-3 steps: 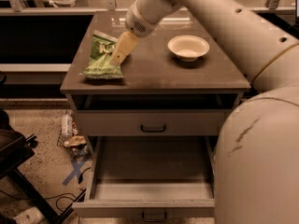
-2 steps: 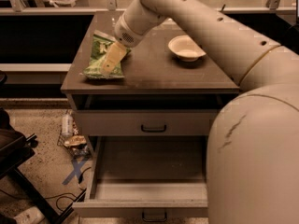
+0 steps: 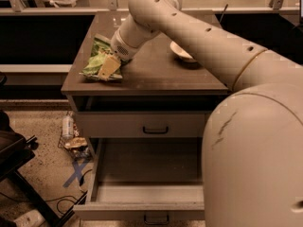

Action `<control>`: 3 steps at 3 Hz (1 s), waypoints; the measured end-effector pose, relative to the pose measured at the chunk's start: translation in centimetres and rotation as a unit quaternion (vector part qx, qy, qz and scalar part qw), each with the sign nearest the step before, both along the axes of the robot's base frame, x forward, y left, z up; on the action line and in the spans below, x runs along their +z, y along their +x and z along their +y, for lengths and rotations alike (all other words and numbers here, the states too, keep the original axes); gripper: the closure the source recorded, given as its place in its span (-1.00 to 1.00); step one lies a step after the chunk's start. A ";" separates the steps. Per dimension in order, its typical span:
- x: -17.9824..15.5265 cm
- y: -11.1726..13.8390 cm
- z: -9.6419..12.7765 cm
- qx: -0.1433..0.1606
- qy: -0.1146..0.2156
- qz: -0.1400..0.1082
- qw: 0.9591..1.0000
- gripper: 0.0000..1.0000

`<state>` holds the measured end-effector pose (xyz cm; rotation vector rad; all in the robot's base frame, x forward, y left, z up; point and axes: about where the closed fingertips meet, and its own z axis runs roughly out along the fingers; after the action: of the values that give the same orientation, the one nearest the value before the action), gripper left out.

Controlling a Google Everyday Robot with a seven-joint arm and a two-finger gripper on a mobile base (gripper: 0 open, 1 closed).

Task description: Place green jalapeno chip bag into middle drawer

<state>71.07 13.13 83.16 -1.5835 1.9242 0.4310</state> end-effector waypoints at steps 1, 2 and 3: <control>-0.1 -0.1 0.1 0.002 -0.001 0.001 1.000 0.41; -0.4 -0.1 0.3 0.004 -0.001 0.003 1.000 0.88; -0.4 -0.1 0.4 0.004 -0.001 0.003 1.000 1.00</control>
Offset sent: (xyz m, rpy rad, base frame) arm -0.0005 0.0012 -0.0012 -0.0010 0.0020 0.0039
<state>70.94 13.48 82.78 -1.5937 1.9242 0.4375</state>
